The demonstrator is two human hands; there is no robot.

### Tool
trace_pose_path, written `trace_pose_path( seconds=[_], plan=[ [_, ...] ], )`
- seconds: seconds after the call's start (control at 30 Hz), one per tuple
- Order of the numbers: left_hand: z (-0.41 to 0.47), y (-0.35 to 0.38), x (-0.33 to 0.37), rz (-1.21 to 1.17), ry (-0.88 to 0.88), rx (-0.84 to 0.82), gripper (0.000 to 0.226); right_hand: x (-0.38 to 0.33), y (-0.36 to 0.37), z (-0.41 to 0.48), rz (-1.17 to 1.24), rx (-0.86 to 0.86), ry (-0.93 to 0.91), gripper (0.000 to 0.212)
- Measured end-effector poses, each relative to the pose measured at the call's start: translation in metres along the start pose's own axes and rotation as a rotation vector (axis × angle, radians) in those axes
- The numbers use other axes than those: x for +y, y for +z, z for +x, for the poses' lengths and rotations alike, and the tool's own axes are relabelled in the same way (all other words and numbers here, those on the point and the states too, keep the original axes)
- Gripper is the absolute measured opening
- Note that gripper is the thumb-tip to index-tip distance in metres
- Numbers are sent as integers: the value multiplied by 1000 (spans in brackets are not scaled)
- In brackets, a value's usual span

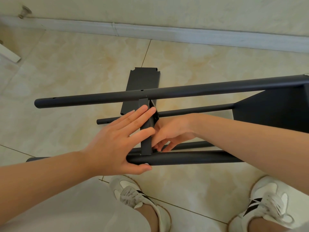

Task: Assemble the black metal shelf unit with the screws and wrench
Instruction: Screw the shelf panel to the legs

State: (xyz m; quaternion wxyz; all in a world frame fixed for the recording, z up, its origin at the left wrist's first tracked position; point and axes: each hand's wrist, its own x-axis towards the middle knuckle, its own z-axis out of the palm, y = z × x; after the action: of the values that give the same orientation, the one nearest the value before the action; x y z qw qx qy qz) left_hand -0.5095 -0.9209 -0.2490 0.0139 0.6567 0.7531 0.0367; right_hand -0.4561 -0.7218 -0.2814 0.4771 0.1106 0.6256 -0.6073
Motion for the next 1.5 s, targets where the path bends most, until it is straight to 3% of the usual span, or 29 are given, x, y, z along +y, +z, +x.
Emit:
trace_pose_path(
  seconds=[0.13,0.33,0.6,1.07,1.5],
  plan=[
    [0,0,0,7,-7,-2,77,-3,-3,-2,-113,22,22,12],
    [1,-2,0,7,-3,-1,76,-6,-8,-7,-66,-48,21,8],
    [0,0,0,16,3,7,77,-3,-6,-4,-93,-18,27,23],
    [0,0,0,15,17,20,75,3,-2,-7,0,-70,-24,7],
    [1,-7,3,144,26,-16,77,-3,2,-16,-77,-14,-24,14]
  ],
)
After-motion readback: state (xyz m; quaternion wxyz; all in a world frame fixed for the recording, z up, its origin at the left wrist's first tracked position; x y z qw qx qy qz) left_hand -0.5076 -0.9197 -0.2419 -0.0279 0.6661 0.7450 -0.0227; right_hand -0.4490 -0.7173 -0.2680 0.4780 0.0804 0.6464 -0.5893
